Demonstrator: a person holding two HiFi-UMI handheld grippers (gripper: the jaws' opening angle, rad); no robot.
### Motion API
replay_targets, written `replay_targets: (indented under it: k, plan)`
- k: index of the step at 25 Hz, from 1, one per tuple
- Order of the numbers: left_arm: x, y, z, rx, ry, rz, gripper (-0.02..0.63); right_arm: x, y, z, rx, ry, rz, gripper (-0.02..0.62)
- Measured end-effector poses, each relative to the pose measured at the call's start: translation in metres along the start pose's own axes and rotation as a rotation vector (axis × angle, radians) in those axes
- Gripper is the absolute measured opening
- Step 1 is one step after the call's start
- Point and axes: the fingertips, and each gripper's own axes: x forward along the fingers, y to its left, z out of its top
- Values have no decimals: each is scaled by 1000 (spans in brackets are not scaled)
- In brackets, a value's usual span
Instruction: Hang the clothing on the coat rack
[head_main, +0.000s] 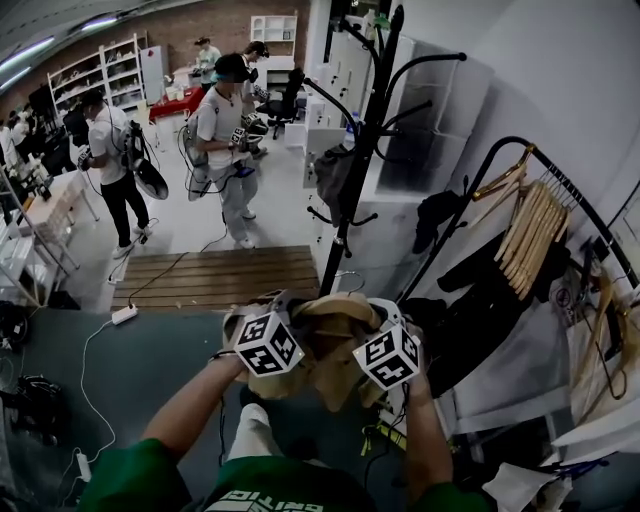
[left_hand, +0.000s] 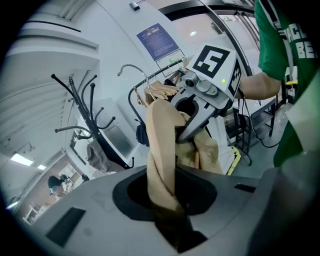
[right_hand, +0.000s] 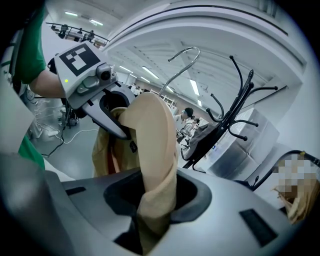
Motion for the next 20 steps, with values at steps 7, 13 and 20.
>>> replay_targets:
  k: [7,13,20]
  plan:
    - [23,25,-5,32,-35,-44,81,22,-21,1,26,22,-43,112]
    - [44,59,-15,54,-60,-88,81,51,-45,7,55,63,-66,112]
    - [65,108,-16,90,-96,-122,81,79,-81,24,76,89,-106,112]
